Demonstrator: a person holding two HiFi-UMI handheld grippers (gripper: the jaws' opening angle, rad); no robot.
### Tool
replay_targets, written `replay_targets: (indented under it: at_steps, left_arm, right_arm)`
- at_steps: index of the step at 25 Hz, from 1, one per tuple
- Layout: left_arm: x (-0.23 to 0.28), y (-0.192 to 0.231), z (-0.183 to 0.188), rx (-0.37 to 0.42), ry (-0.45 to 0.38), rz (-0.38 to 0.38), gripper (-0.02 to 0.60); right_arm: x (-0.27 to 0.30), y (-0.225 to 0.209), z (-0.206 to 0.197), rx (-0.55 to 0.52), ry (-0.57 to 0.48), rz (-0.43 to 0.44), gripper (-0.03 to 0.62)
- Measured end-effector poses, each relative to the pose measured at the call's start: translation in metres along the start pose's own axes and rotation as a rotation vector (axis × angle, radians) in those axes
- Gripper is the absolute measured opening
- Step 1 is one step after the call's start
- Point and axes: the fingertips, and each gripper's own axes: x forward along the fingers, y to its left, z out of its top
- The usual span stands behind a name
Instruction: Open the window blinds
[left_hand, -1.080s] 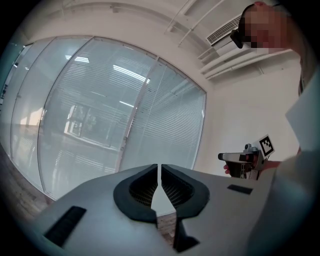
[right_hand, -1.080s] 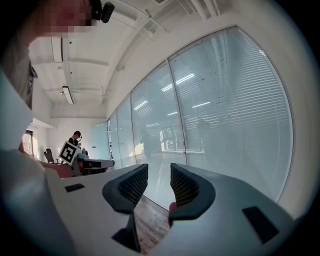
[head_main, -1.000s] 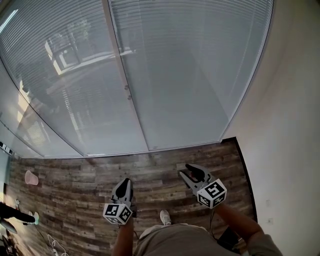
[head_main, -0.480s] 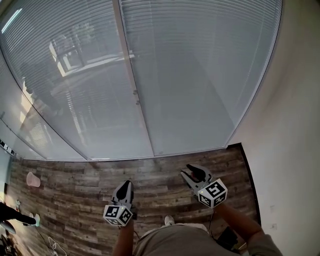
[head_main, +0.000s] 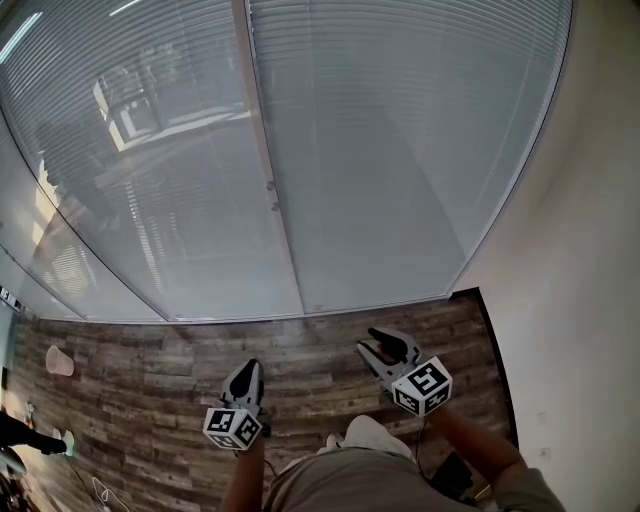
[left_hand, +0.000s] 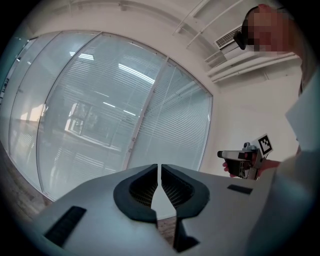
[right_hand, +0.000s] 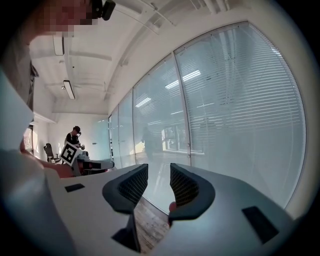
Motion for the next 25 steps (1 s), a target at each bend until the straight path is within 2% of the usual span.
replay_targets:
  at_steps: [7,17,25]
  left_arm:
    - [0.012,0.005,0.000,-0.006,0.002,-0.004,0.015]
    - [0.017,0.018,0.004,-0.019,-0.003,0.036,0.015]
    - [0.031,0.009,0.006,-0.015,-0.012,0.058,0.015]
  right_arm:
    - [0.009,-0.006,-0.001,0.004,0.001,-0.005,0.137]
    - [0.026,-0.013,0.005,-0.004,-0.013,0.012,0.136]
    - [0.025,-0.035,0.005,-0.012,-0.015,0.024,0.136]
